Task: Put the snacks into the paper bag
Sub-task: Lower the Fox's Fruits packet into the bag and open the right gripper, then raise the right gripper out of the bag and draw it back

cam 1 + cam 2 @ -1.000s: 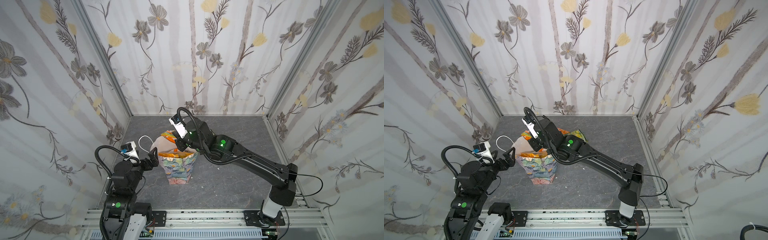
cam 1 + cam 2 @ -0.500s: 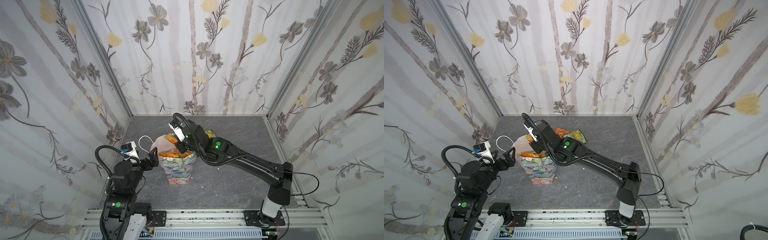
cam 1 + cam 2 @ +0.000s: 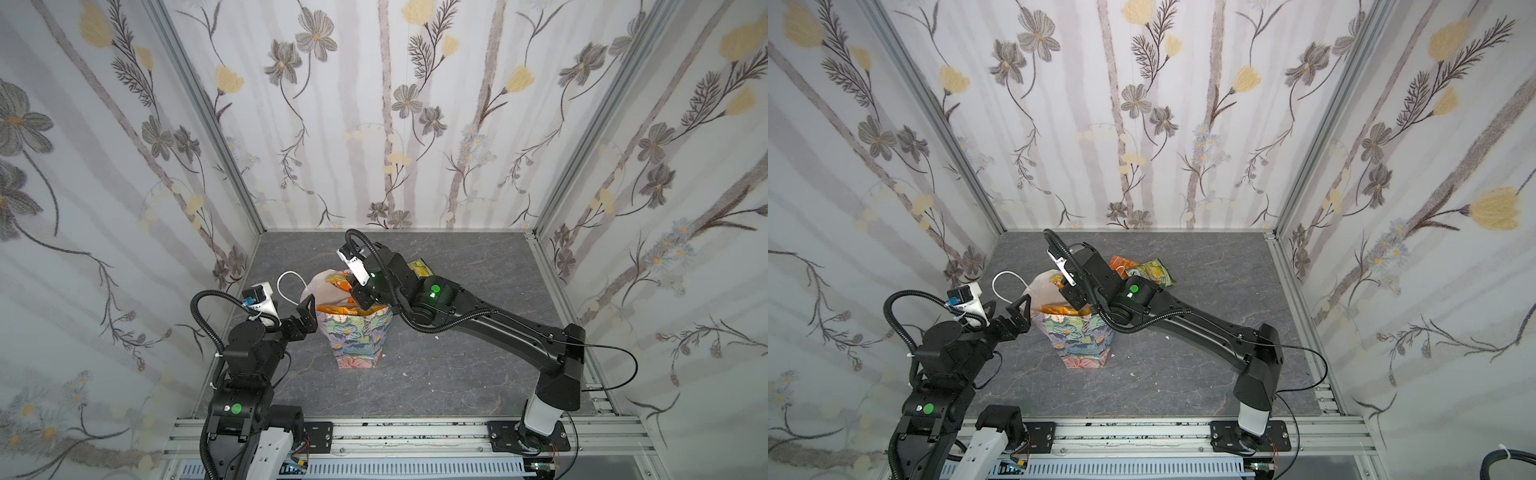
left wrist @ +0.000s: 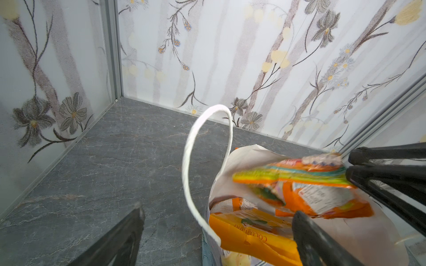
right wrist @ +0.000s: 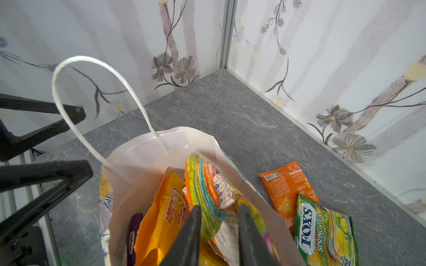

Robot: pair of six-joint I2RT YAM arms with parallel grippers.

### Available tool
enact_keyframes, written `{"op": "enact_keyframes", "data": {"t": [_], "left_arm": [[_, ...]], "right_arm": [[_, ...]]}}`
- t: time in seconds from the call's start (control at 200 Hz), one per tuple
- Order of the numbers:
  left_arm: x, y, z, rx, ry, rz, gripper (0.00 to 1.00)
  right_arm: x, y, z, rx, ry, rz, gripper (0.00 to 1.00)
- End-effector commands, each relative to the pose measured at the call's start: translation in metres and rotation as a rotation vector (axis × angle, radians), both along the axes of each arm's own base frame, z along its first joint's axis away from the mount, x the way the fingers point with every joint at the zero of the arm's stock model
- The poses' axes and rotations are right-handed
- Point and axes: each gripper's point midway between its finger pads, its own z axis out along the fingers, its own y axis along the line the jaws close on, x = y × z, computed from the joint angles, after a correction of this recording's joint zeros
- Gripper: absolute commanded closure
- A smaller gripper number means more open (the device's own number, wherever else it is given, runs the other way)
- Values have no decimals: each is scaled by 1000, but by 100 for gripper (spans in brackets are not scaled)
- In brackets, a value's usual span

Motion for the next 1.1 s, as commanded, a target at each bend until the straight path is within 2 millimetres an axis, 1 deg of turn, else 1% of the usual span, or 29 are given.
{"op": "enact_keyframes", "data": {"t": [0.0,0.06,0.16,0.26,0.38,0.4,0.415,0.425,0.435,0.455,0.485,0.514,0.569,0.634,0.749,0.824,0.919,1.029,1.094], "left_arm": [[2,0,5,-3,-21,3,0],[2,1,5,-5,-21,4,0],[1,1,5,-4,-22,5,0],[1,0,6,-2,-23,2,0],[2,-2,13,8,-31,-16,1],[2,-3,15,11,-33,-18,2],[3,-2,16,13,-32,-17,2],[3,-2,16,14,-30,-16,2],[4,-2,15,14,-28,-16,2],[5,-3,16,15,-25,-17,2],[7,-3,15,19,-17,-20,3],[8,-5,15,21,-7,-28,3],[11,-7,13,24,13,-43,4],[14,-8,9,35,38,-45,5],[20,1,1,67,98,0,6],[22,1,1,76,125,-1,6],[23,-6,4,60,139,-38,6],[24,-11,2,50,144,-61,4],[25,-11,1,62,144,-69,4]], "right_arm": [[-10,6,15,56,5,49,71],[-19,9,17,67,19,92,70],[-34,12,28,102,37,155,70],[-40,5,42,130,37,160,70],[-40,-17,58,147,14,106,71],[-40,-22,59,149,10,95,71],[-39,-22,55,144,11,88,71],[-41,-29,65,162,0,85,71],[-42,-33,68,170,-6,80,71],[-42,-37,67,169,-7,70,71],[-43,-46,73,183,-17,55,71],[-43,-54,71,186,-19,37,71],[-45,-71,74,204,-31,3,69],[-44,-89,70,218,-35,-42,69],[-40,-120,60,251,-17,-109,69],[-39,-139,61,307,-2,-129,69],[-33,-168,63,405,8,-179,71],[-21,-197,44,448,48,-247,68],[-10,-211,22,433,92,-305,67]]}}
